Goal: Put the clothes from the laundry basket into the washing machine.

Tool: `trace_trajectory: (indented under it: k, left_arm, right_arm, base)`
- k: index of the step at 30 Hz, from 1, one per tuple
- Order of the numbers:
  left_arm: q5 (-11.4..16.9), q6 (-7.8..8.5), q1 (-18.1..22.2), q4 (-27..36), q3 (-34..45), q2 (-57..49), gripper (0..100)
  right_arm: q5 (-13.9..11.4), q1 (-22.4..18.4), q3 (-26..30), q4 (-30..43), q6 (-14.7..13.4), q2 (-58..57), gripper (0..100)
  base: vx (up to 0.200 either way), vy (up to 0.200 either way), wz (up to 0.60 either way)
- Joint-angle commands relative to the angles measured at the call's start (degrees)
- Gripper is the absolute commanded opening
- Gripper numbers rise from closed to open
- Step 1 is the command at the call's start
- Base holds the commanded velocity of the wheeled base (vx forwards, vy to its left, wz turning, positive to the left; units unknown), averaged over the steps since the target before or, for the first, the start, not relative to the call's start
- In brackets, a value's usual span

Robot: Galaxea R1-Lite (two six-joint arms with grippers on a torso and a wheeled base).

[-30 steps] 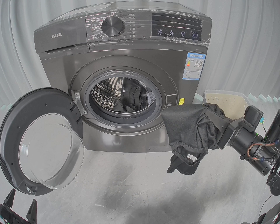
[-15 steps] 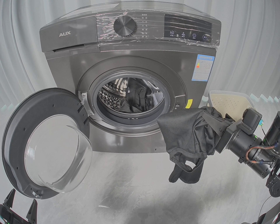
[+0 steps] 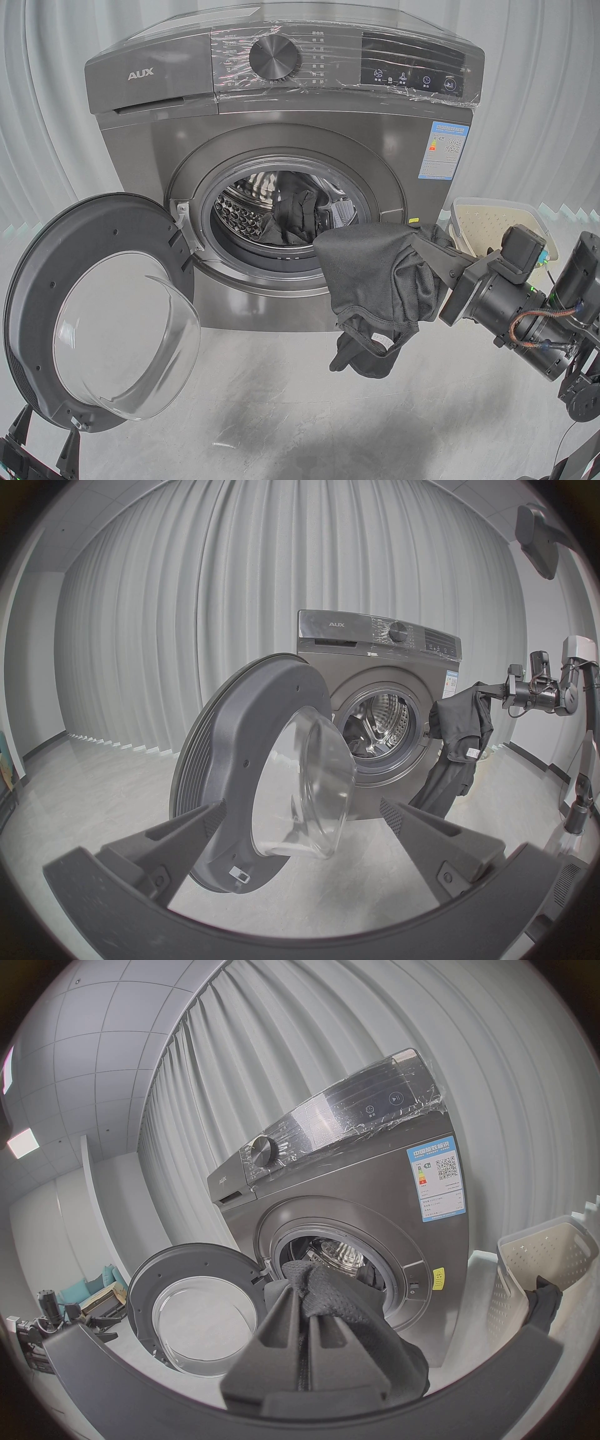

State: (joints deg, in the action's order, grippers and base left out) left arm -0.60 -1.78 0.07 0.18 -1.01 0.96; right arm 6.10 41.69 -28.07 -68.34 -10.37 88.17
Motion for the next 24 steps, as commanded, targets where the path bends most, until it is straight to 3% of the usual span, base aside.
trace_trajectory:
  k: [1,7,12,22,24]
  left_arm:
    - [0.0,-0.07,0.0,0.0,0.9,-1.0,100]
    - [0.1,0.02,0.0,0.0,0.9,-1.0,100]
    - [0.1,0.11,0.0,0.0,0.9,-1.0,100]
    - [0.5,0.90,0.0,0.0,0.9,-1.0,100]
    - [0.8,1.69,0.0,0.0,0.9,-1.0,100]
  right_arm:
    - [0.0,0.1,-0.6,-0.1,-0.1,1.7,0]
    - [0.3,0.1,-1.4,-2.8,0.1,4.3,0]
    - [0.6,1.0,-1.5,-3.6,0.0,4.5,0]
    - [0.7,2.5,-2.2,-3.6,0.0,5.5,0]
    - [0.7,3.0,-3.3,-3.7,0.0,6.3,0]
  base:
    - [0.000,0.000,0.00]
    - [0.000,0.000,0.00]
    - [0.000,0.120,0.00]
    - [0.000,0.000,0.00]
    - [0.000,0.000,0.00]
